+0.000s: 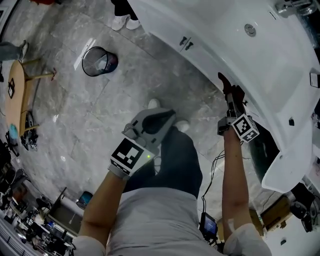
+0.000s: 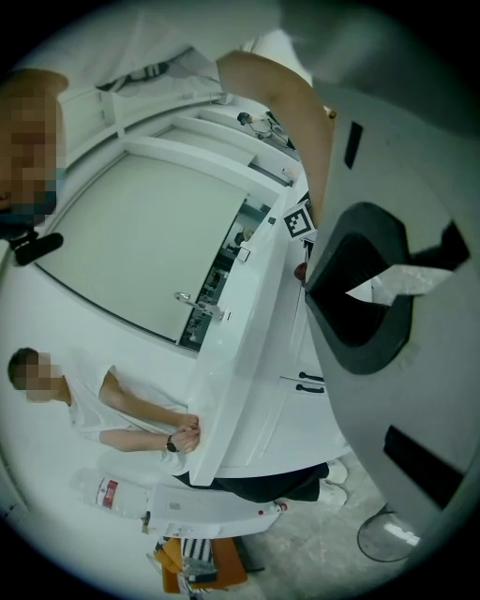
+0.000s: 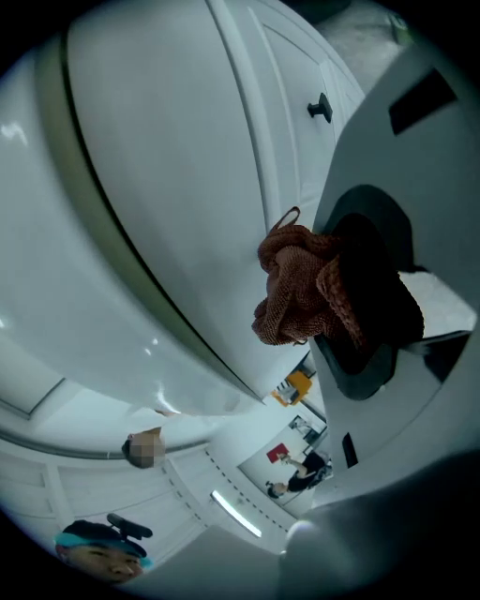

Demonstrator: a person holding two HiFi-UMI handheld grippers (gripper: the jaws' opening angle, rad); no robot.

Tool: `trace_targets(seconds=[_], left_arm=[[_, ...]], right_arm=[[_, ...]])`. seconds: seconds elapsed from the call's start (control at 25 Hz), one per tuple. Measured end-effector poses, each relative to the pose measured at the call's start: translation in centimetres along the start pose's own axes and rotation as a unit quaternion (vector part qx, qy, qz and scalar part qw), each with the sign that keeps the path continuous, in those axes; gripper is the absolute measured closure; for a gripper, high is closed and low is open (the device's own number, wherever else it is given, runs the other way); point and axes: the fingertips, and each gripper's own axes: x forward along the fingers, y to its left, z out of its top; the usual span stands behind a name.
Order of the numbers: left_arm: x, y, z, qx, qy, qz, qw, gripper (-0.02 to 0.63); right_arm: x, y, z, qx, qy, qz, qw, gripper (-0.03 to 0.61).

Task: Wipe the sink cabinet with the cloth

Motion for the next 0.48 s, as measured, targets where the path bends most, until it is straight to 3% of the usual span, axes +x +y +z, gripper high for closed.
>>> trace_targets(seconds=[0.48], left_arm=[[0.9,0.4,-1.2,-0.011,0.004,-0.003,0.9999,0.603]], right_arm=[[2.1,-3.1,1.0,0.027,-0.009,-0.029,0.999,0.430]])
